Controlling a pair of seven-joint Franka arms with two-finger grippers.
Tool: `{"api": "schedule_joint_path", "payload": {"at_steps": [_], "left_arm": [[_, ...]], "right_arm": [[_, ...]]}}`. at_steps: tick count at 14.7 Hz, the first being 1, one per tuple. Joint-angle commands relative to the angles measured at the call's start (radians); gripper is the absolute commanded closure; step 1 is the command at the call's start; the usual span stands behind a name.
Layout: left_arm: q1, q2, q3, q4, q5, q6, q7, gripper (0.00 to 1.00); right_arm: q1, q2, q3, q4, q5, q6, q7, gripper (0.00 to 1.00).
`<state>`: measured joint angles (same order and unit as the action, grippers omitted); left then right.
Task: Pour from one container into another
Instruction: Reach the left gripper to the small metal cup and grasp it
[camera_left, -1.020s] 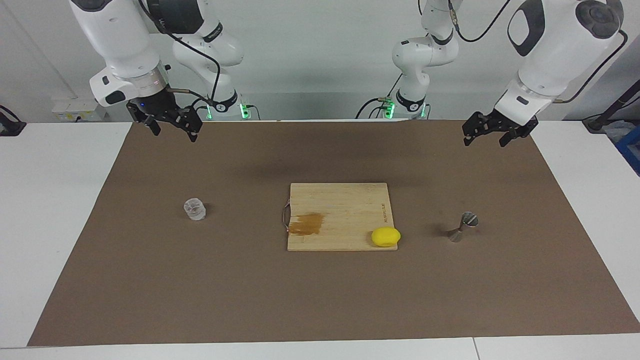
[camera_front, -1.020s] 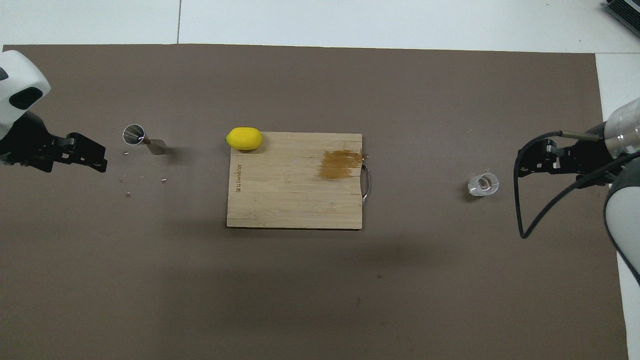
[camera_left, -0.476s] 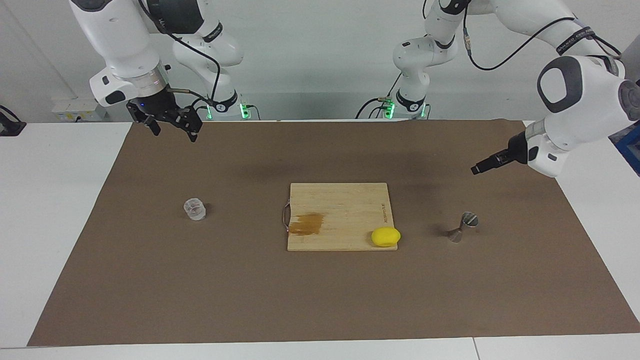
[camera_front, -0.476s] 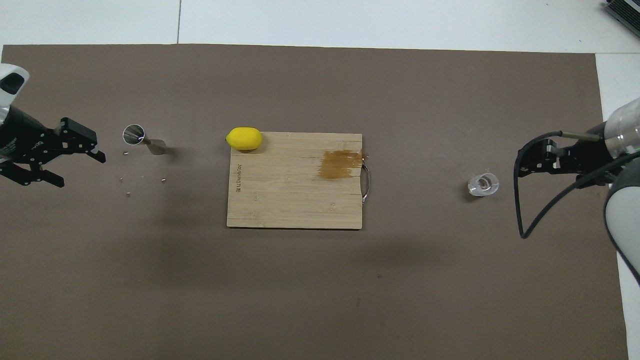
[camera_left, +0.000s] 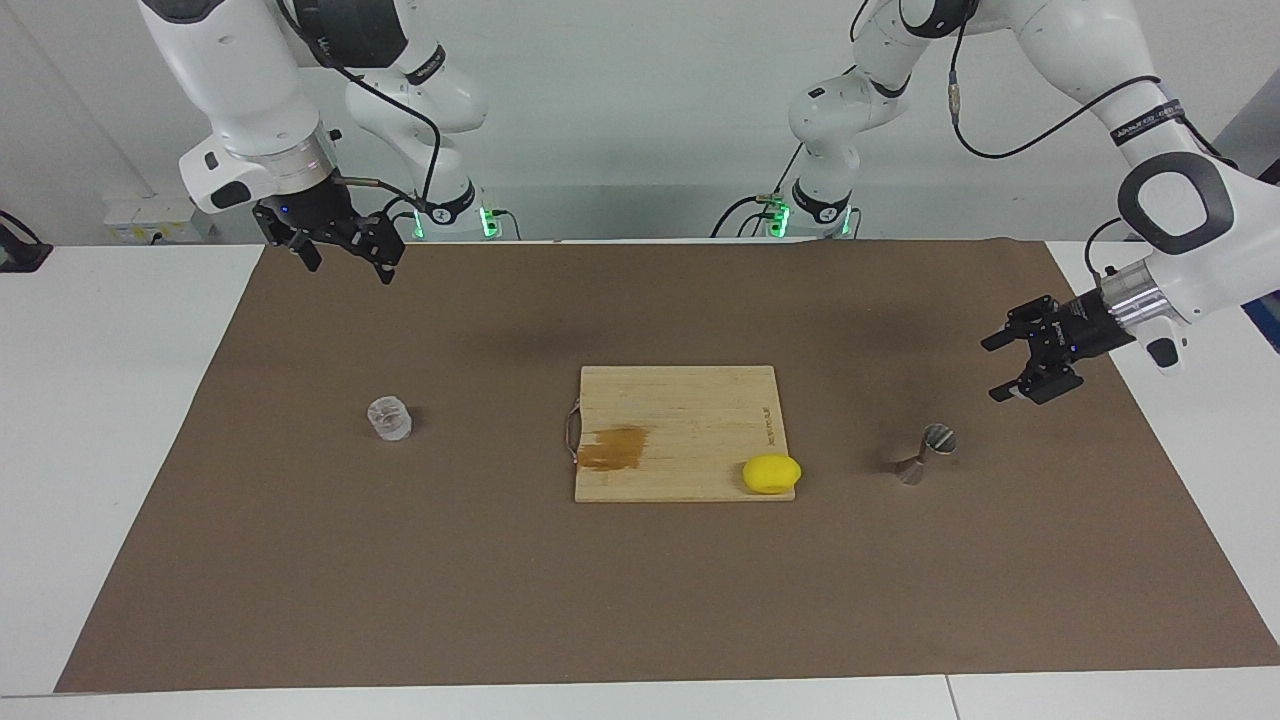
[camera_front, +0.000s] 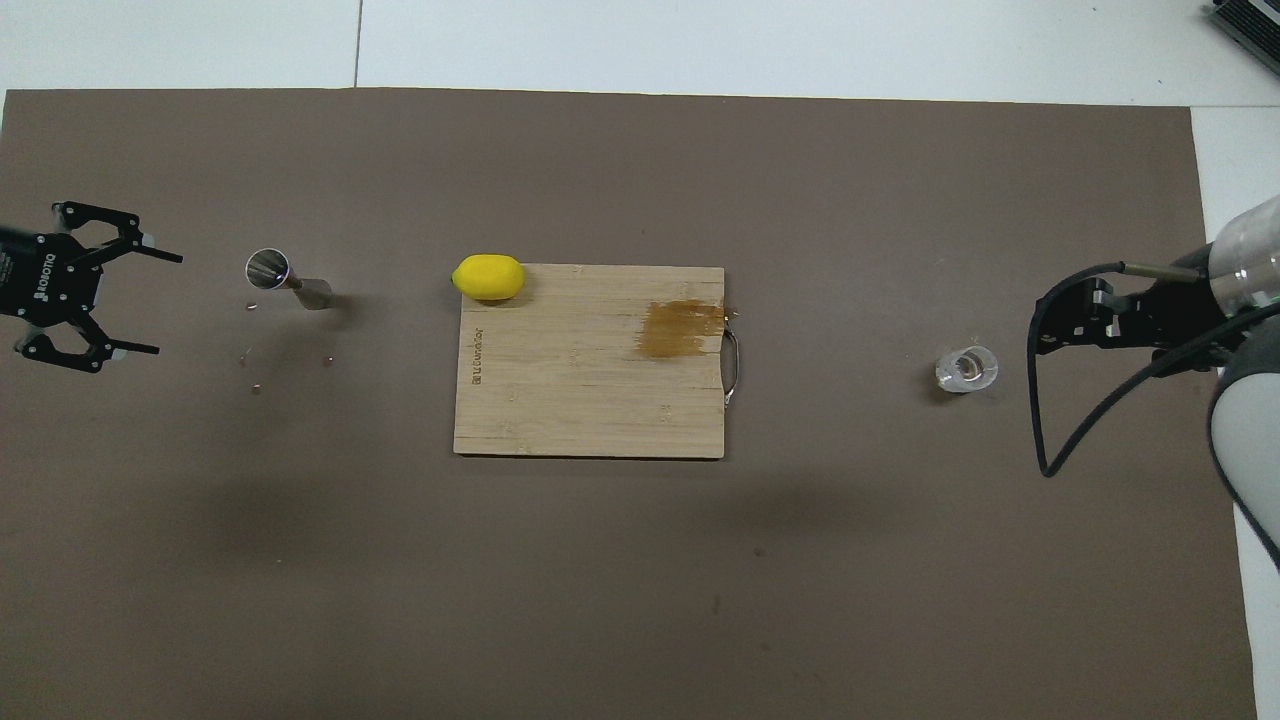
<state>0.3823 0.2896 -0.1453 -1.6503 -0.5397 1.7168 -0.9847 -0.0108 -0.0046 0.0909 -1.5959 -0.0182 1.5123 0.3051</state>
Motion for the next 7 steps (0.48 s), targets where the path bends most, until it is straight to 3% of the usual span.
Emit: {"api": "schedule_joint_path", "payload": {"at_steps": [1, 7], "left_arm": [[0.036, -0.059, -0.010, -0.153, -0.120, 0.114, -0.106, 0.00], [0.050, -0.072, -0.010, -0.318, -0.380, 0.206, -0.150, 0.00]], "right_arm": [[-0.015, -0.005, 0.007, -0.004, 0.000, -0.001, -0.024, 0.00], [-0.015, -0.005, 0.007, -0.004, 0.000, -0.001, -0.024, 0.00]]}}
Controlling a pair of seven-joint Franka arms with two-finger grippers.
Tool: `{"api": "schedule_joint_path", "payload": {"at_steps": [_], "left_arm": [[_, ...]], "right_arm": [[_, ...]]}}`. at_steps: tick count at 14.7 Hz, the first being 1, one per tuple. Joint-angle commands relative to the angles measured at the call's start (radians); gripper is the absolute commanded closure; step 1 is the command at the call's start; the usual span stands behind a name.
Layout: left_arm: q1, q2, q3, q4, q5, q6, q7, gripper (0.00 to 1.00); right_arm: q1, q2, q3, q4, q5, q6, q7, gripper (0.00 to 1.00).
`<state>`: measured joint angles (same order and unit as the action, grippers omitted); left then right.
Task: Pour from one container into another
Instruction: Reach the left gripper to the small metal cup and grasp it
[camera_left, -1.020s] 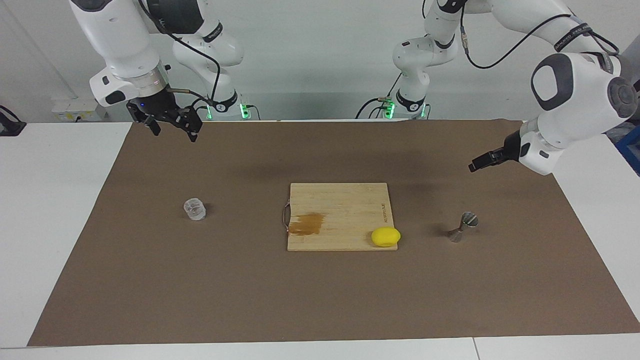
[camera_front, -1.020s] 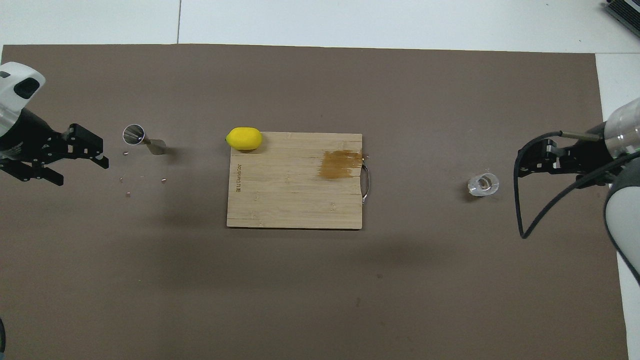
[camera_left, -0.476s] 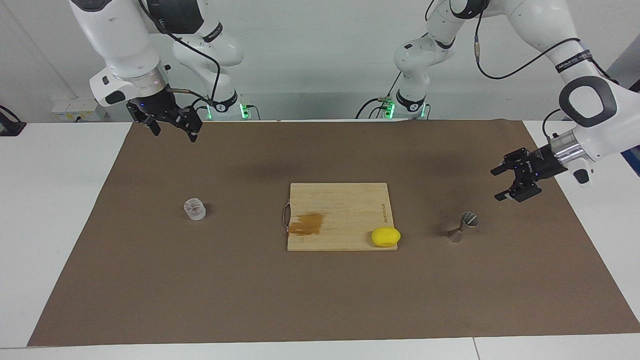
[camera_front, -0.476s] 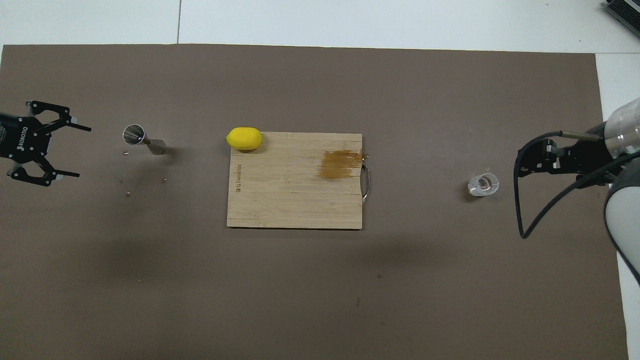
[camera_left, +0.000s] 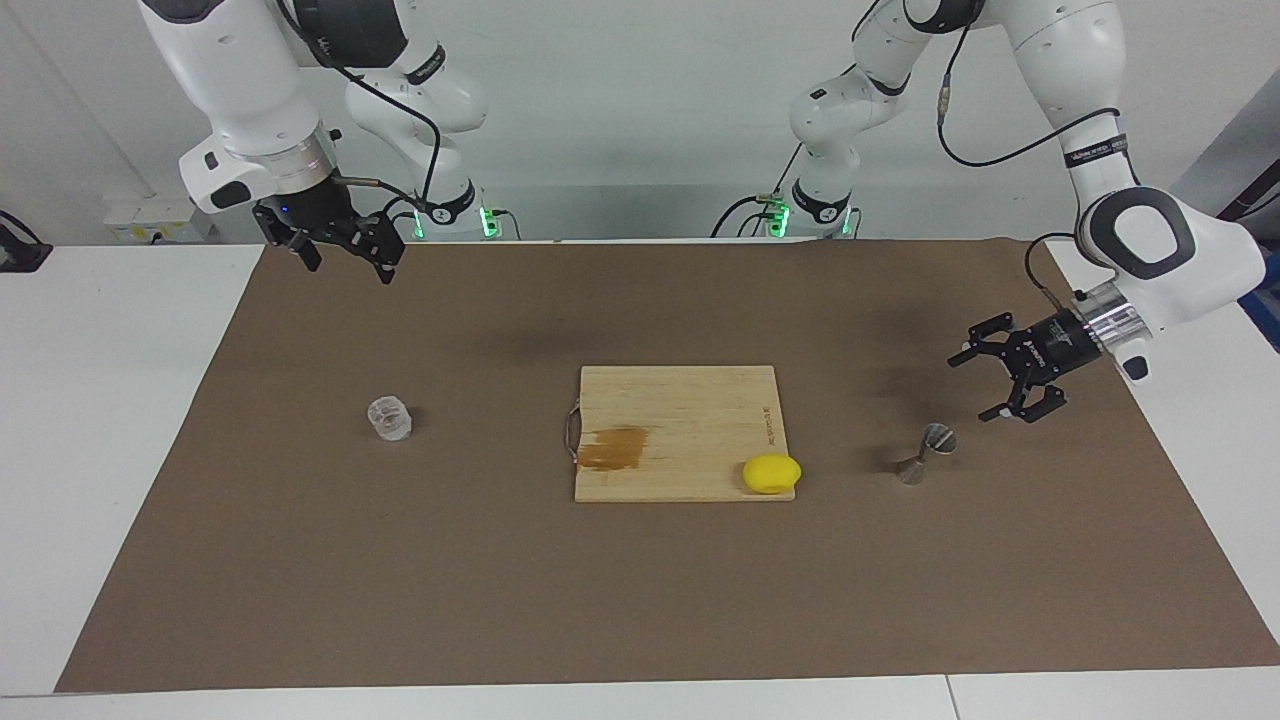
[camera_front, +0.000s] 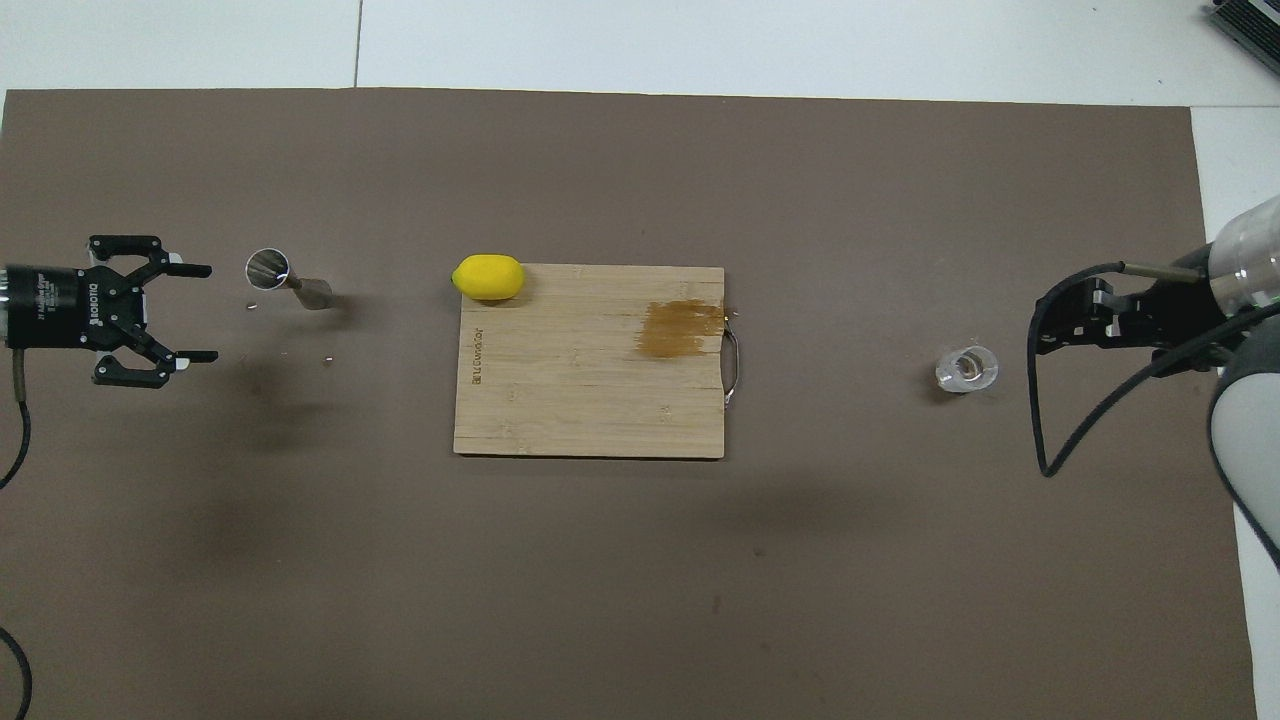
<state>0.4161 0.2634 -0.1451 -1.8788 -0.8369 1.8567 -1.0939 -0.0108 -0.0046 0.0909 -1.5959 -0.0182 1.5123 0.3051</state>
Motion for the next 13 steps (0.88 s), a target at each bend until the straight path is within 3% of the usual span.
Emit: {"api": "schedule_joint_path", "payload": {"at_steps": [1, 13], "left_arm": [[0.016, -0.044, -0.010, -0.101, -0.132, 0.094, -0.072, 0.00], [-0.028, -0.006, -0.013, -0.125, -0.287, 0.240, -0.037, 0.00]], "right_arm": [[-0.015, -0.003, 0.007, -0.004, 0.001, -0.001, -0.024, 0.00], [-0.015, -0.003, 0.007, -0.004, 0.000, -0.001, -0.024, 0.00]]}}
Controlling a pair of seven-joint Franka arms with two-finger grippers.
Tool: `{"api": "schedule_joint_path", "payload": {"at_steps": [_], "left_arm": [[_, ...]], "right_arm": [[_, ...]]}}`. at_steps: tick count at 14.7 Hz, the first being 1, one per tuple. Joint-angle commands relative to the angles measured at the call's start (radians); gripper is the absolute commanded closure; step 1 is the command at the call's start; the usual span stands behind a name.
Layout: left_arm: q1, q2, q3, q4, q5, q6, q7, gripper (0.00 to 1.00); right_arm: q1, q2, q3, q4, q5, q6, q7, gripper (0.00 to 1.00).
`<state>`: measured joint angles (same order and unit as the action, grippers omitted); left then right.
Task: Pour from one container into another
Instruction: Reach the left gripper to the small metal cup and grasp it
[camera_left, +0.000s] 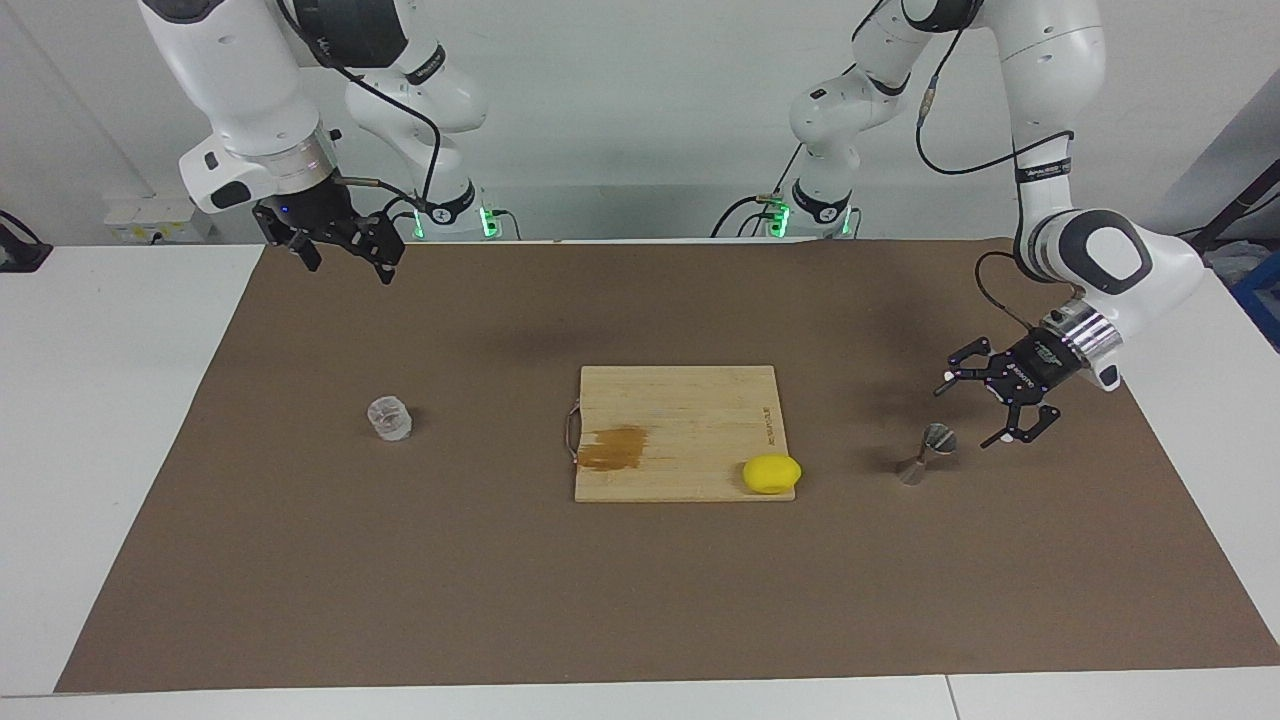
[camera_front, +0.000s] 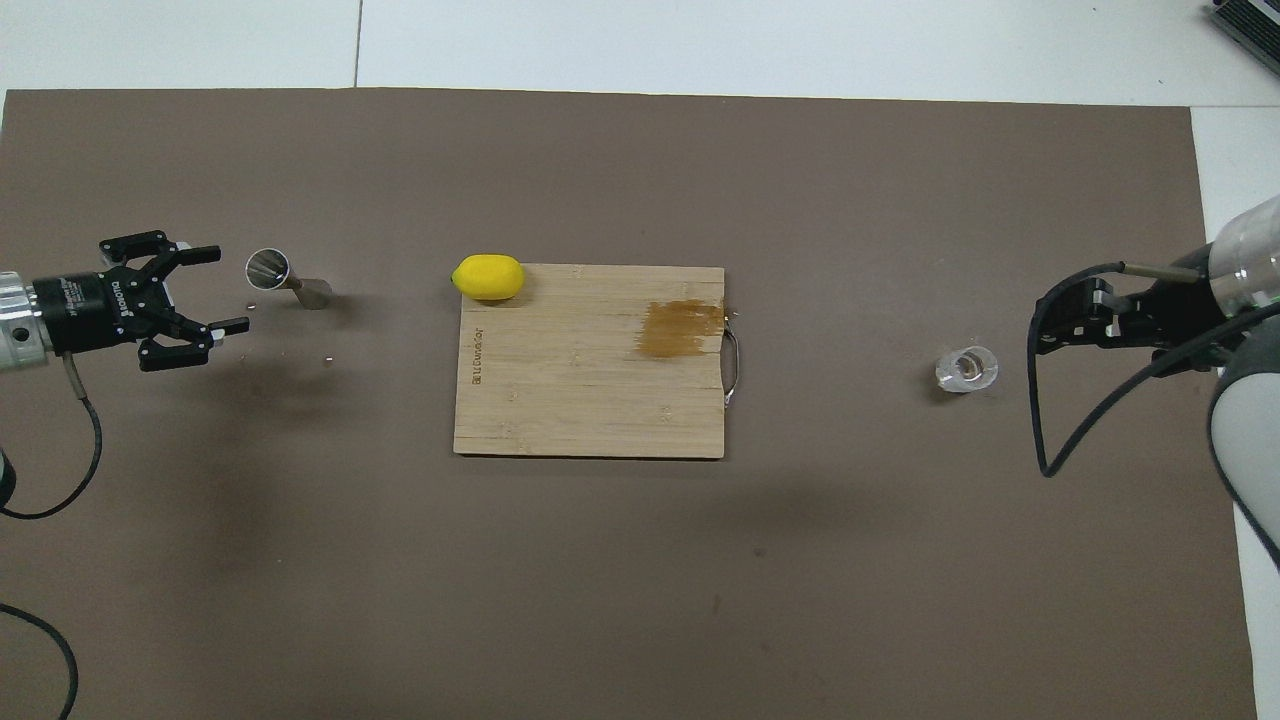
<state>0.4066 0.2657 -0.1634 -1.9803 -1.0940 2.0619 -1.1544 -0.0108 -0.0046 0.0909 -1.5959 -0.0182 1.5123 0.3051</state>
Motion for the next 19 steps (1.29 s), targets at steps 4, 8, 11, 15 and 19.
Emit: {"api": "schedule_joint_path", "payload": {"at_steps": [4, 8, 11, 15, 19], "left_arm": [[-0.043, -0.005, 0.005, -0.029, -0.053, 0.055, 0.047, 0.00], [-0.066, -0.003, 0.005, -0.034, -0.066, 0.096, 0.047, 0.00], [-0.068, -0.005, 0.005, -0.041, -0.069, 0.103, 0.056, 0.00], [-0.081, 0.009, 0.005, -0.041, -0.090, 0.141, 0.065, 0.01], [-0.081, 0.010, 0.007, -0.043, -0.101, 0.141, 0.065, 0.04]], "right_arm": [[-0.015, -0.005, 0.007, -0.004, 0.001, -0.001, -0.024, 0.00], [-0.015, -0.003, 0.007, -0.004, 0.000, -0.001, -0.024, 0.00], [-0.015, -0.005, 0.007, -0.004, 0.000, -0.001, -0.024, 0.00], [-0.015, -0.005, 0.007, -0.004, 0.000, -0.001, -0.024, 0.00], [-0.015, -0.005, 0.007, -0.004, 0.000, -0.001, -0.024, 0.00]]}}
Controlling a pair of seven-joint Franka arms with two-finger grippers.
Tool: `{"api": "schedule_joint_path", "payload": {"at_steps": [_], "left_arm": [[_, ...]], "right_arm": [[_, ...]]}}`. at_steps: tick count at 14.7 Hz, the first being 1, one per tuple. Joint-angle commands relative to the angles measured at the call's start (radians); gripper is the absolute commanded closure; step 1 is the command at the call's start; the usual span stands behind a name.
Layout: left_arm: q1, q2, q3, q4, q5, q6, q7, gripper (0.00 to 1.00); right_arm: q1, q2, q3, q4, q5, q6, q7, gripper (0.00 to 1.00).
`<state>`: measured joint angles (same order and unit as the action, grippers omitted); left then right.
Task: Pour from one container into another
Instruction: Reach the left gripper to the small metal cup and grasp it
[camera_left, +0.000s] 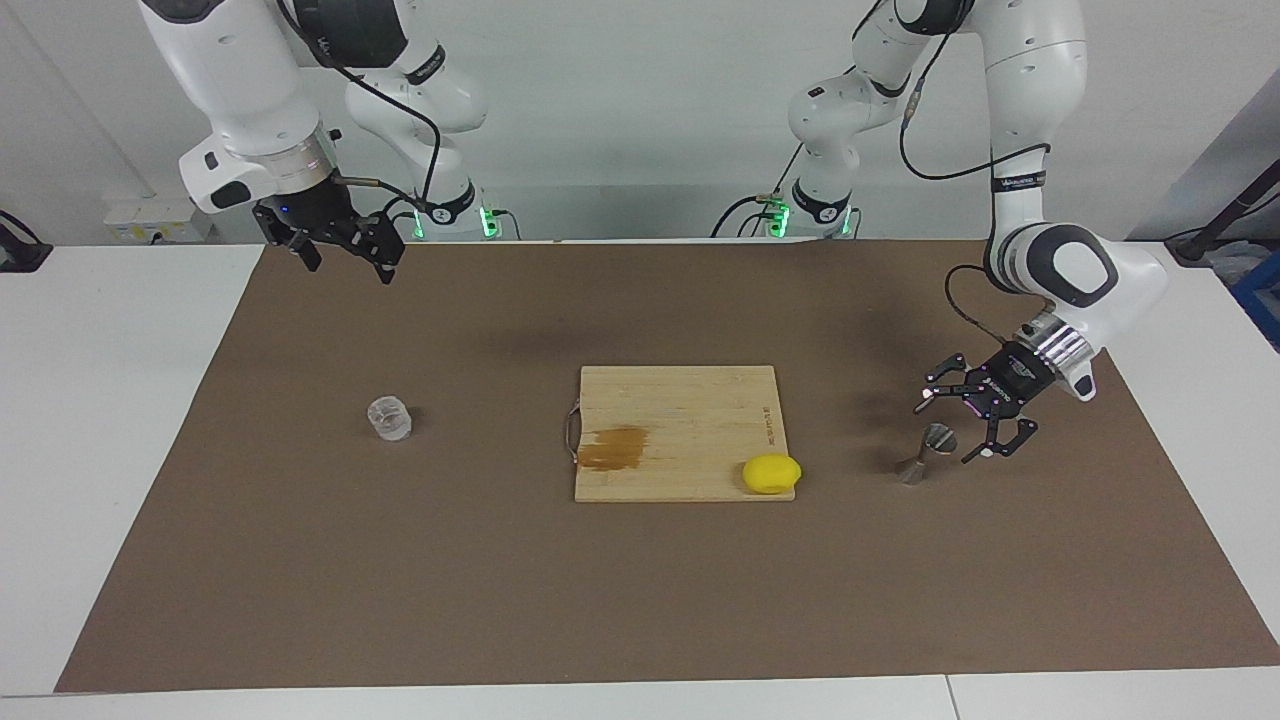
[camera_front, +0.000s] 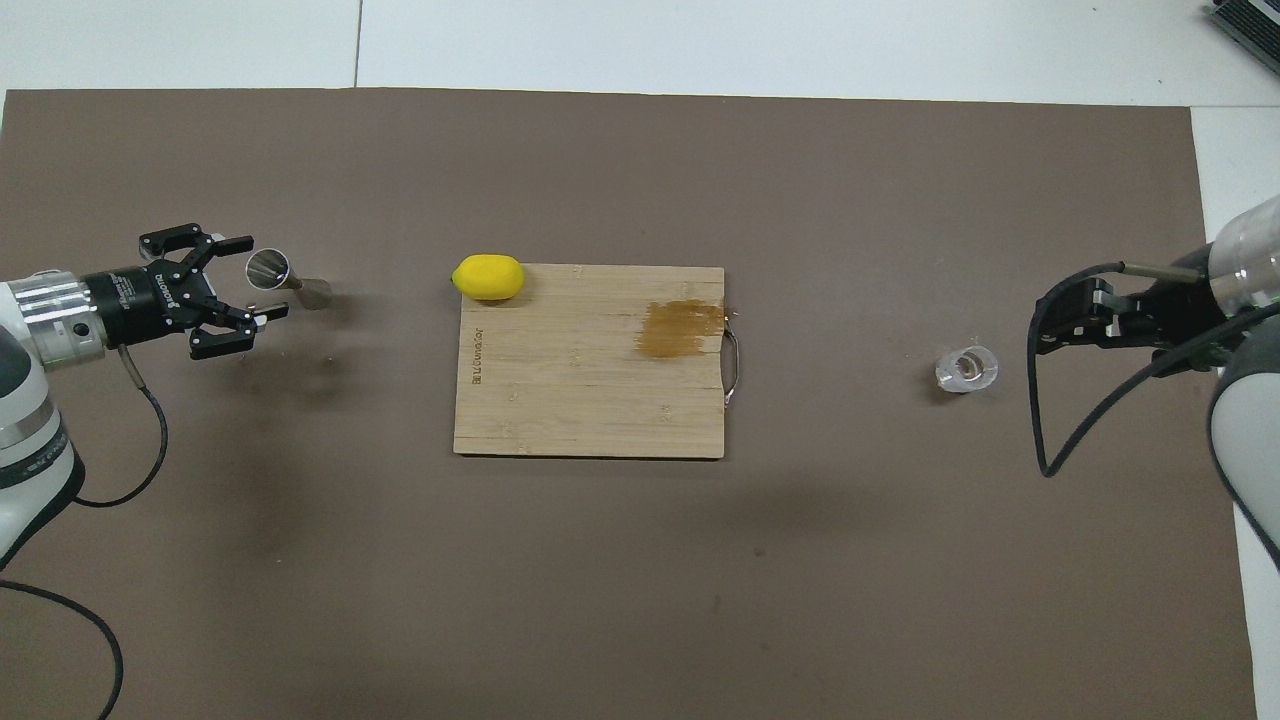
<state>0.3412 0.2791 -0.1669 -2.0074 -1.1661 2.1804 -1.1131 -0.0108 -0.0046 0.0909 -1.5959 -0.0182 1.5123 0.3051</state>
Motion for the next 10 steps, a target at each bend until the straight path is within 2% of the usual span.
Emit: {"api": "schedule_joint_path", "payload": {"at_steps": [1, 8, 9, 10], "left_arm": [[-0.016, -0.005, 0.010, -0.016, -0.029, 0.021, 0.022, 0.05], [-0.013, -0.008, 0.009, -0.019, -0.029, 0.009, 0.021, 0.18], [-0.013, -0.008, 0.009, -0.019, -0.029, 0.007, 0.019, 0.23], [-0.013, -0.008, 0.009, -0.019, -0.029, 0.007, 0.019, 0.34]], "right_arm": [[-0.015, -0.005, 0.007, -0.004, 0.001, -0.001, -0.024, 0.00], [-0.015, -0.005, 0.007, -0.004, 0.001, -0.001, -0.024, 0.00], [-0.015, -0.005, 0.007, -0.004, 0.001, -0.001, -0.024, 0.00], [-0.015, -0.005, 0.007, -0.004, 0.001, -0.001, -0.024, 0.00]]}}
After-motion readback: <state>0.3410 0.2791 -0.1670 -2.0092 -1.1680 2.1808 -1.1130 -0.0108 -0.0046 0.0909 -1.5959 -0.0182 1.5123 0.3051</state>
